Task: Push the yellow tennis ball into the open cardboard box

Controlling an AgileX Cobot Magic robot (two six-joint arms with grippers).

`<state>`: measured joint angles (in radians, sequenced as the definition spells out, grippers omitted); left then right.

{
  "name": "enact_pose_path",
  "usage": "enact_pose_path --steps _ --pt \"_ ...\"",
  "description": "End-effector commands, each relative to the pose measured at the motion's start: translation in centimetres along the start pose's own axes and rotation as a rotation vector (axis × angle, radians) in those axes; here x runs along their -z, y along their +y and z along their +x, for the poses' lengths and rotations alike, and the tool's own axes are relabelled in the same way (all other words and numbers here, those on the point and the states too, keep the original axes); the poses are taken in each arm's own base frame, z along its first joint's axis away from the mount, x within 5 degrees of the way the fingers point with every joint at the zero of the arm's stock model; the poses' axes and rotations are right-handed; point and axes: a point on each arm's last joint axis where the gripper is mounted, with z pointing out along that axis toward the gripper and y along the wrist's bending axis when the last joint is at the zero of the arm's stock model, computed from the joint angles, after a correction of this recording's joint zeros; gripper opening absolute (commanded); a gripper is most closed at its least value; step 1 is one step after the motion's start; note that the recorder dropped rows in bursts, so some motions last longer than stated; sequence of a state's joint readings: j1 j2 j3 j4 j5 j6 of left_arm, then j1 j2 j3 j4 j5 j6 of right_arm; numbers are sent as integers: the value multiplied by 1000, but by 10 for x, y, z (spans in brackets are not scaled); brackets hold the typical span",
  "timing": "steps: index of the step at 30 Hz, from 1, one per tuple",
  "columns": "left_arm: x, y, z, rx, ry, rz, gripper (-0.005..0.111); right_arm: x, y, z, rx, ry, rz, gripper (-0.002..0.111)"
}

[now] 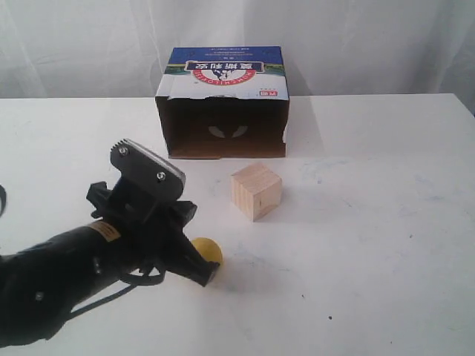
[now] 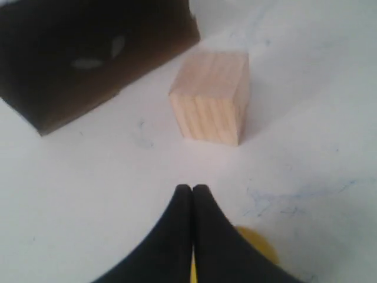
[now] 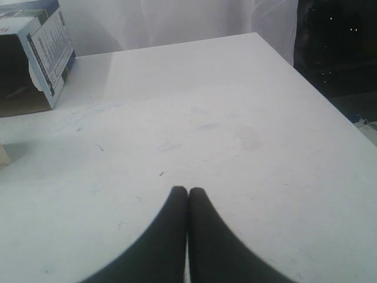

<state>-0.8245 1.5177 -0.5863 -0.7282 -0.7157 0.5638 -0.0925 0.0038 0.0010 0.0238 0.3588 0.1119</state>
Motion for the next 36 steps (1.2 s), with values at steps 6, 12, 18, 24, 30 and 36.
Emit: enact_pose_path --steps 6,12,18,24,30,36 --pt "-6 -9 15 19 67 125 0 0 0 -1 2 -13 -5 0" --pt "-19 38 22 103 -31 -134 0 0 0 -1 2 -13 -5 0" --pt "-69 97 27 279 16 -117 0 0 0 -1 2 -13 -5 0" --pt "-80 101 34 255 80 -64 0 0 0 -1 2 -13 -5 0" --pt "-79 100 37 245 119 -55 0 0 0 -1 2 -13 -5 0" --pt "-79 100 34 235 88 -57 0 0 0 -1 2 -13 -5 0"
